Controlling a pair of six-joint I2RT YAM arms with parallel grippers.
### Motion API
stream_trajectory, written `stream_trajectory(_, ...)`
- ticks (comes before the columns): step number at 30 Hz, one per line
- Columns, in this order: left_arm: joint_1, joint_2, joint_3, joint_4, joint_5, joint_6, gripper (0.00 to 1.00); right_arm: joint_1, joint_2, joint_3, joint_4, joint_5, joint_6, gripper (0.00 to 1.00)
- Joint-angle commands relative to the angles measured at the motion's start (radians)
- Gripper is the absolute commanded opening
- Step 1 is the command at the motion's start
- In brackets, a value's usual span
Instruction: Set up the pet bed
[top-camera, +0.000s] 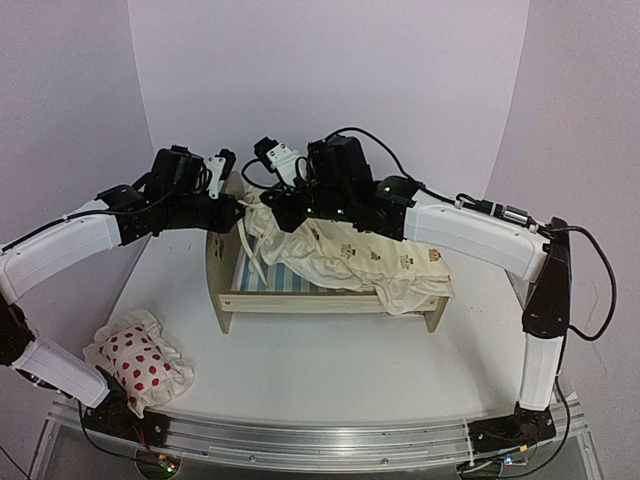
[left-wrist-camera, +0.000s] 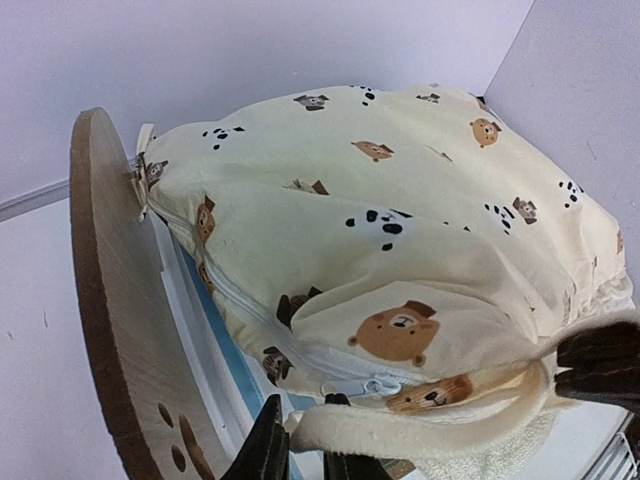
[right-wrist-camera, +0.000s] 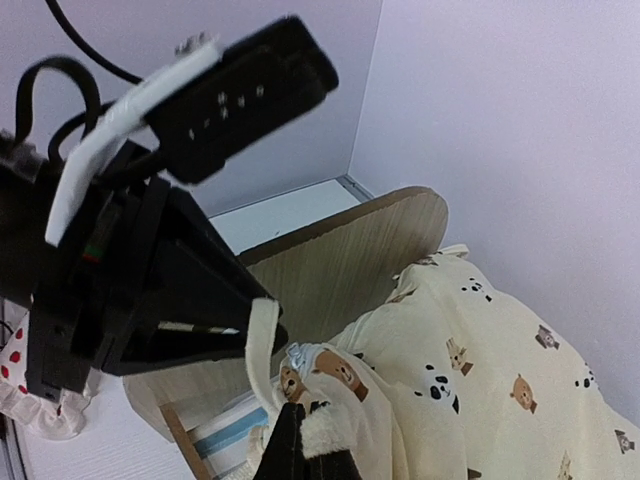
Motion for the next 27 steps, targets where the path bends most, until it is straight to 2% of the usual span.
stream_trajectory(1, 0.002, -0.045, 0.108, -0.165, -0.038, -0.029, 0.13, -0.006, -0.092, -0.014, -0.023, -0.071, 0.074, 0.01)
stream_trajectory(10, 0.002, -0.095, 0.136, -0.247, -0.034, -0.031, 0.12, -0.006, -0.117, 0.002, -0.126, -0.313, 0.264, 0.05)
stream_trajectory(19, 0.002, -0.077, 0.251, -0.336, -0.069, -0.005, 0.12, -0.006, -0.116, 0.097, -0.217, -0.464, 0.365, 0.06)
stream_trajectory(27, 0.002, -0.077, 0.242, -0.308, -0.069, 0.018, 0.11, -0.006, -0.097, 0.157, -0.22, -0.589, 0.431, 0.1)
